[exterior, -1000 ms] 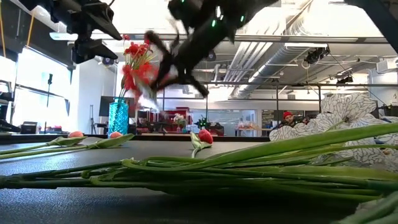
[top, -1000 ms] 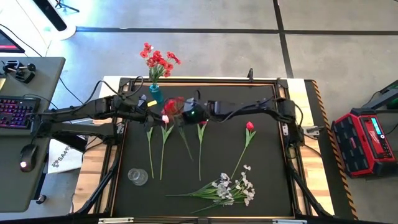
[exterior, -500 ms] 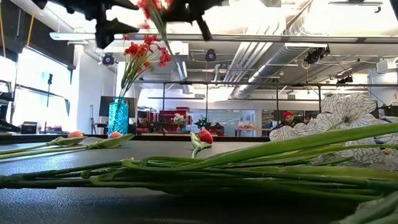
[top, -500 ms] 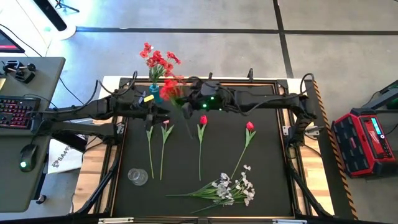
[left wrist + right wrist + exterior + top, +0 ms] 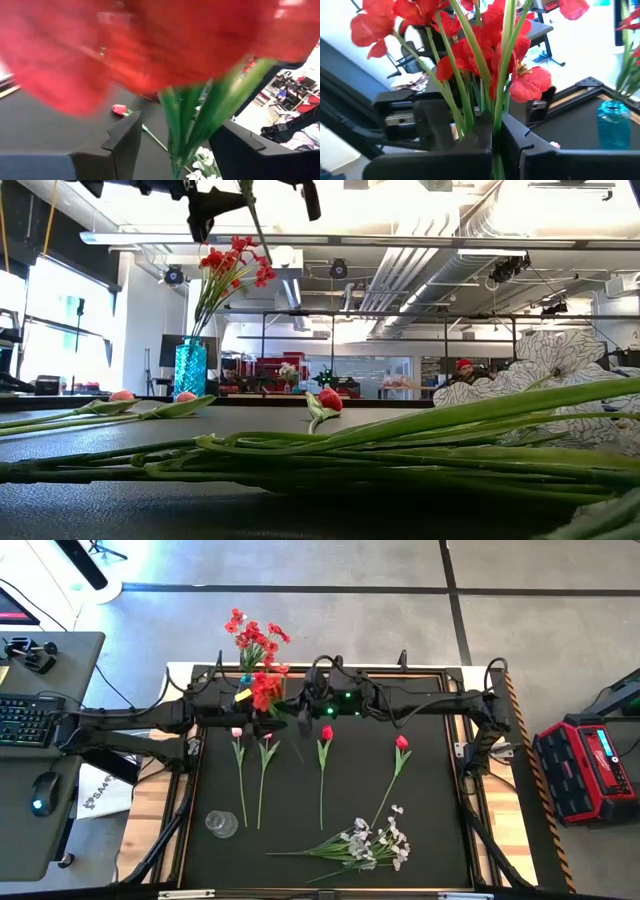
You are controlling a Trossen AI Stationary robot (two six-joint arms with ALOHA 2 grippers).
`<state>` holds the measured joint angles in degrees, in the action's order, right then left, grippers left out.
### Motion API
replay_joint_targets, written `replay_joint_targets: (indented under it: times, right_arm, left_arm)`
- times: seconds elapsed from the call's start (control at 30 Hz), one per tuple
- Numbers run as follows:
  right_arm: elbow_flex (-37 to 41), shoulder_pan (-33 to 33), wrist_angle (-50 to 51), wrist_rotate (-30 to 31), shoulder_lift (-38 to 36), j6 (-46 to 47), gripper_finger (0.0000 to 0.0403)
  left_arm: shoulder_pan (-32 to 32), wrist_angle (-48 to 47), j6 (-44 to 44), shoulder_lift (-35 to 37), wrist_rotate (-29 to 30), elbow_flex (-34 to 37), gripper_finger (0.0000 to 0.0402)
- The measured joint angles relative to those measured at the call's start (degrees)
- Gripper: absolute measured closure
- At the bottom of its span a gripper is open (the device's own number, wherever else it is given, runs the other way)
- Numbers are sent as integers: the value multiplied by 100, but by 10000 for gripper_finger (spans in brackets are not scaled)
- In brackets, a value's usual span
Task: Sort flowers into vase by color
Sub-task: Put the red flowers into the blue vase
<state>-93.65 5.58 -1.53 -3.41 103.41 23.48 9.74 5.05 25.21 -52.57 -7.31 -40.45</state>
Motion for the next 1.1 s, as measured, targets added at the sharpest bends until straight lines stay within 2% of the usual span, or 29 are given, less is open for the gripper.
replay_joint_targets:
  times: [0.13, 0.33, 0.37, 0.5, 0.6, 0.8, 0.93, 1.1]
  right_arm:
    - [0, 0, 0, -139, 1, -107, 403]
    - [0, 11, 11, -522, 3, -152, 396]
    - [0, 8, 23, -528, 3, -149, 390]
    - [0, 16, 281, -519, -79, -43, 345]
    - [0, 40, 864, -289, -323, 24, 297]
    - [0, 121, 2433, 716, -906, 642, 221]
    - [0, 90, 2948, 1144, -1116, 657, 204]
    - [0, 19, 3050, 1199, -1102, 762, 207]
  left_arm:
    - [-2, -3, 2, -18, 0, 0, 247]
    - [-9, 1, -71, -14, -91, 0, 376]
    - [-10, -2, -88, -14, -102, 0, 387]
    - [-7, -92, -195, 35, 44, 0, 387]
    - [0, -303, -400, 279, 599, 0, 396]
    - [138, -1014, -927, 1113, 2347, 0, 397]
    - [332, -1396, -1484, 1460, 3668, -2, 397]
    - [718, -1419, -2175, 1572, 4164, -4, 397]
